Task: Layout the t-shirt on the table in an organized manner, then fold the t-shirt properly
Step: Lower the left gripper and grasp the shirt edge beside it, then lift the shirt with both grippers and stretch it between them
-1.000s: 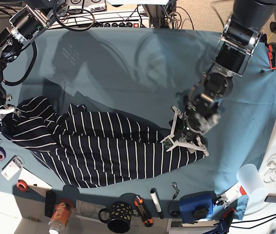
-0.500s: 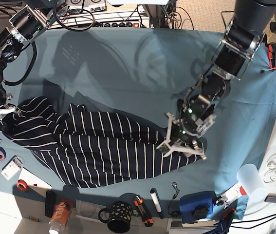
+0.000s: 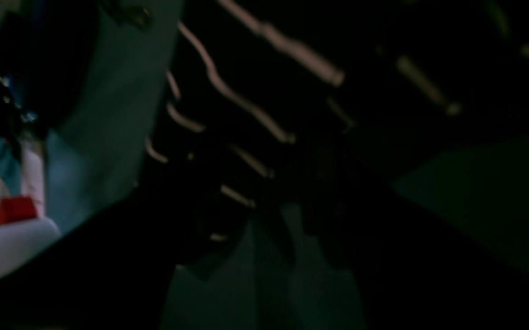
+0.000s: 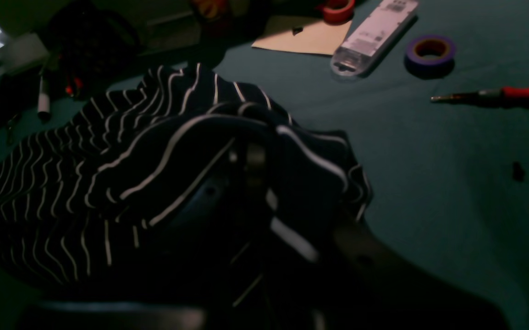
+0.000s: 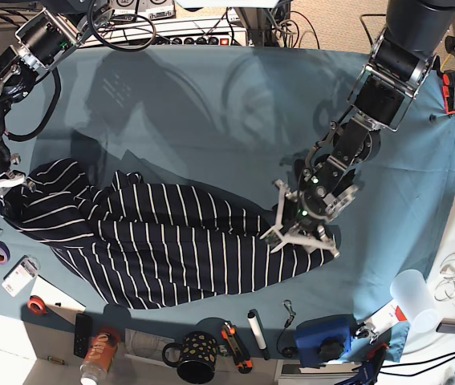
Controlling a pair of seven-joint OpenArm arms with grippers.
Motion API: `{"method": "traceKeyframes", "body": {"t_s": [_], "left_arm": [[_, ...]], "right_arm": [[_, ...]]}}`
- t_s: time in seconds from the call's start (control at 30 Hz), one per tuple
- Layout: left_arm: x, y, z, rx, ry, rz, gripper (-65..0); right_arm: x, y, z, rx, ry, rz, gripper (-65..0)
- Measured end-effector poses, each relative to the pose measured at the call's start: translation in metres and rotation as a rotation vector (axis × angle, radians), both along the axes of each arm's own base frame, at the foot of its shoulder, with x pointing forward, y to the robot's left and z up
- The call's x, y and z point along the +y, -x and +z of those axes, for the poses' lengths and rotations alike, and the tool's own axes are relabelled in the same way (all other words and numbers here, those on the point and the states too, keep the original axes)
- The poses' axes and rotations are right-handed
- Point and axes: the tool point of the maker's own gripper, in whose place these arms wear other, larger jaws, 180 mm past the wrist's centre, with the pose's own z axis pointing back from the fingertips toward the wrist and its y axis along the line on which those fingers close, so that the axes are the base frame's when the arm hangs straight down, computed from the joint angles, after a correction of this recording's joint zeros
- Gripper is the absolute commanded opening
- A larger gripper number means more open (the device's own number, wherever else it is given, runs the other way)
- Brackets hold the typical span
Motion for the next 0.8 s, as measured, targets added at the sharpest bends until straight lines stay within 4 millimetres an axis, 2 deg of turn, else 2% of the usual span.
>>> {"method": "traceKeyframes", "body": {"t_s": [0.13, 0.2, 0.3, 0.43, 0.53, 0.6, 0.7, 0.8], "left_arm": [[0.009, -0.008, 0.007, -0.044, 0.007, 0.065, -40.4], [0.006, -0.011, 0.01, -0.049, 0.02, 0.067, -47.4], [-0.005, -0.016, 0.018, -0.041, 0.093, 0.074, -64.3], [-0.02, -0.023, 0.031, -0.058, 0.134, 0.067, -65.0], [-0.018, -0.027, 0.034, -0.038, 0.112, 0.09, -65.0], [-0.004, -0.035, 0.041, -0.051, 0.101, 0.17, -65.0], [0.015, -0.054, 0.072, -0.108, 0.118, 0.279, -65.0], [0.028, -0.071, 0.115, -0.15, 0.199, 0.349, -65.0]], "right_arm": [[0.001, 0.002, -0.005, 0.029, -0.004, 0.005, -65.0], [0.002, 0.004, -0.01, 0.059, -0.007, 0.01, -65.0], [0.004, 0.007, -0.016, 0.096, -0.012, 0.017, -65.0], [0.004, 0.008, -0.019, 0.115, -0.015, 0.02, -65.0], [0.001, 0.003, -0.008, 0.047, -0.003, 0.007, -65.0], [-0.006, -0.001, 0.005, -0.004, 0.022, -0.005, -65.0], [-0.023, -0.016, 0.028, -0.038, 0.094, -0.05, -65.0], [-0.029, -0.043, 0.056, -0.068, 0.143, -0.026, -65.0]]}}
